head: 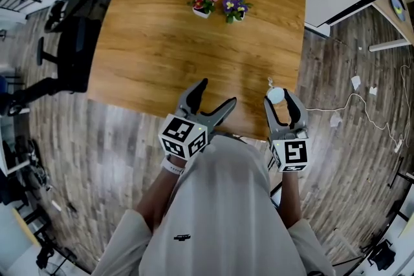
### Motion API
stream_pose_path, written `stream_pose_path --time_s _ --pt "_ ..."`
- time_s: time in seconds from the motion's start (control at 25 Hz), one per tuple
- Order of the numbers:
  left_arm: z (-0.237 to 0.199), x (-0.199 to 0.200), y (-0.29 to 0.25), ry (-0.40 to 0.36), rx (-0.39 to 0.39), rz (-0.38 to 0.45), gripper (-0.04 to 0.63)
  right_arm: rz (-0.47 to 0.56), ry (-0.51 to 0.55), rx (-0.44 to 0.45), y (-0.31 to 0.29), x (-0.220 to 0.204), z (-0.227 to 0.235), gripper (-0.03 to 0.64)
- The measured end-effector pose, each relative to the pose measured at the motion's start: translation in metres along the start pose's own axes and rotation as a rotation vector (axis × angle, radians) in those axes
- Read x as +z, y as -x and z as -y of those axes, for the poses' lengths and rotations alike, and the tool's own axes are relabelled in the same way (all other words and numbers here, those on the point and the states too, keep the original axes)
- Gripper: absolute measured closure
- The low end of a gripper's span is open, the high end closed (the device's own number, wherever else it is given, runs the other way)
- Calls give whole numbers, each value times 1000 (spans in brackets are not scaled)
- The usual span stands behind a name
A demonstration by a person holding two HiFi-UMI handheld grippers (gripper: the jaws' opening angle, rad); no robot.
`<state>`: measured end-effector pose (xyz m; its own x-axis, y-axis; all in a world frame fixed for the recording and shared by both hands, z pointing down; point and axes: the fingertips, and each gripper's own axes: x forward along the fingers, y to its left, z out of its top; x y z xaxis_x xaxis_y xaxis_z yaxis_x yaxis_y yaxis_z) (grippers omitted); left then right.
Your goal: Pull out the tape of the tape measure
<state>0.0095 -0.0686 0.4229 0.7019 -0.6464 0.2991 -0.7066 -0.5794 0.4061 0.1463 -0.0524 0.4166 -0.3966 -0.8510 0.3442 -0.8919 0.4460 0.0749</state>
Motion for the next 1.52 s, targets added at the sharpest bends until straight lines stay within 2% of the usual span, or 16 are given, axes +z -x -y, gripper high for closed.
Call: stream_pose_path --time_s 0.12,0.28,0.56,0.72,1.04,1.32,1.52 --pt "8 10 3 19 -39 25 204 32 13 -5 4 13 -2 397" --pt "26 24 7 71 -135 55 224 54 37 1 8 23 -7 397" --pt "44 35 2 173 -233 58 316 73 70 26 13 30 -17 397" --pt "49 40 -3 231 -256 79 390 107 79 53 14 35 -25 397" --pt "70 40 -13 357 -400 45 385 181 85 96 18 53 -38 397" --pt "95 38 -15 343 -492 12 382 229 14 159 29 64 -44 397" --pt "99 44 -17 371 -536 9 402 250 30 183 33 71 -49 397"
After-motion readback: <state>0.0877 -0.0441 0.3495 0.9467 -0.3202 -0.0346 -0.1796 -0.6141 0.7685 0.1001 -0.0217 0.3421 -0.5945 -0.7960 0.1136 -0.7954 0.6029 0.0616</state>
